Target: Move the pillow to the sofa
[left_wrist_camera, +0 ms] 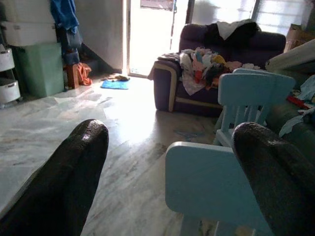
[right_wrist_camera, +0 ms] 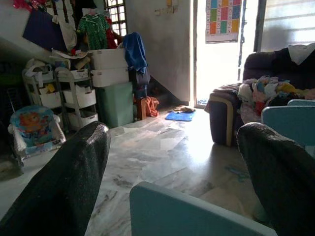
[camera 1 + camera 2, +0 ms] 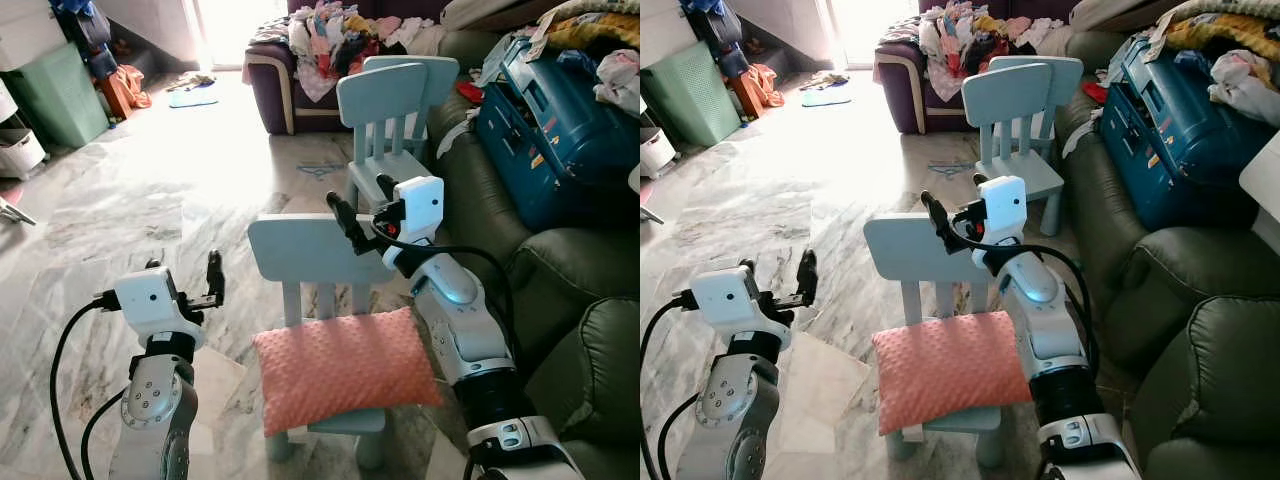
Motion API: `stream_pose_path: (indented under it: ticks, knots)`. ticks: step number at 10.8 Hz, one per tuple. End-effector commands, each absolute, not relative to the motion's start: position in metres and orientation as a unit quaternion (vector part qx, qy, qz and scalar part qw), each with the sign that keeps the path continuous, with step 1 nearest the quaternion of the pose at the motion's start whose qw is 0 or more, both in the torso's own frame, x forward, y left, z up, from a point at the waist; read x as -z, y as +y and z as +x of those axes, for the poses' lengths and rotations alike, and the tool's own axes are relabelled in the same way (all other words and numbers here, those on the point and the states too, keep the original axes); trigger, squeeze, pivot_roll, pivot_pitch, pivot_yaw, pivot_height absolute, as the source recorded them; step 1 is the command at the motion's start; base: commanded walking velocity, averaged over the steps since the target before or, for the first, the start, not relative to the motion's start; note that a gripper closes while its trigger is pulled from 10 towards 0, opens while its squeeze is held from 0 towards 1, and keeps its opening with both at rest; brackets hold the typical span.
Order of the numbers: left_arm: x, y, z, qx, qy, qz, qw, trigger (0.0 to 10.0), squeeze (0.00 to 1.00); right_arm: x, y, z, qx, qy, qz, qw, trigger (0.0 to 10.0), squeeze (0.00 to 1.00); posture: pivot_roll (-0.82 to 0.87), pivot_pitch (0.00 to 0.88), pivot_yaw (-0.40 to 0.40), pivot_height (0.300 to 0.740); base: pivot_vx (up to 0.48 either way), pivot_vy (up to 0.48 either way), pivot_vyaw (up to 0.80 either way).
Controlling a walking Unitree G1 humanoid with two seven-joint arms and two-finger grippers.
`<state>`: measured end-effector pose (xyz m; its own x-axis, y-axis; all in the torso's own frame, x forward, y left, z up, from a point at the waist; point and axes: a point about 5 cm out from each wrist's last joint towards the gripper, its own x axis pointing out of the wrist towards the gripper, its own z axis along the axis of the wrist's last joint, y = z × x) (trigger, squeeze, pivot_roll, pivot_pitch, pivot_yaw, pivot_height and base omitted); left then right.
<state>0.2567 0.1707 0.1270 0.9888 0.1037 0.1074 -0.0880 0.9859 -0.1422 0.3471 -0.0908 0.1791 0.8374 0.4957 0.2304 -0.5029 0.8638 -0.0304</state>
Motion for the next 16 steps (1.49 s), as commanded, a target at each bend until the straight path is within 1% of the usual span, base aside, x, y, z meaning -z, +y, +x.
stream_pose_path:
  ticks: [1, 5, 7, 12, 14, 16]
  knots:
    - [-0.126, 0.172, 0.255, -0.046, -0.057, -0.062, 0.995, 10.0, 0.0, -0.184, -0.089, 0.348, -0.263, -0.125, 0.017, 0.957, 10.0, 0.0, -0.16, 0.037, 0.044, 0.74, 0.412, 0.244, 0.0]
    - [-0.123, 0.173, 0.254, -0.053, -0.046, -0.062, 0.996, 10.0, 0.0, -0.184, -0.089, 0.348, -0.262, -0.124, 0.016, 0.957, 10.0, 0.0, -0.16, 0.042, 0.043, 0.74, 0.367, 0.277, 0.0]
    - [-0.118, 0.17, 0.255, -0.052, -0.029, -0.059, 0.996, 10.0, 0.0, -0.184, -0.089, 0.348, -0.262, -0.124, 0.016, 0.957, 10.0, 0.0, -0.16, 0.043, 0.043, 0.74, 0.0, 0.0, 0.0]
    - [-0.115, 0.169, 0.255, -0.049, -0.02, -0.066, 0.996, 10.0, 0.0, -0.183, -0.09, 0.347, -0.262, -0.124, 0.014, 0.957, 10.0, 0.0, -0.16, 0.045, 0.039, 0.74, 0.0, 0.0, 0.0]
    - [-0.109, 0.173, 0.255, -0.058, -0.006, -0.057, 0.997, 10.0, 0.0, -0.175, -0.091, 0.348, -0.262, -0.097, 0.017, 0.96, 10.0, 0.0, -0.16, 0.048, 0.039, 0.74, 0.0, 0.0, 0.0]
    - [-0.096, 0.179, 0.247, -0.075, 0.018, -0.063, 0.995, 10.0, 0.0, -0.165, -0.091, 0.345, -0.267, -0.075, 0.019, 0.961, 10.0, 0.0, -0.16, 0.059, 0.037, 0.74, 0.0, 0.0, 0.0]
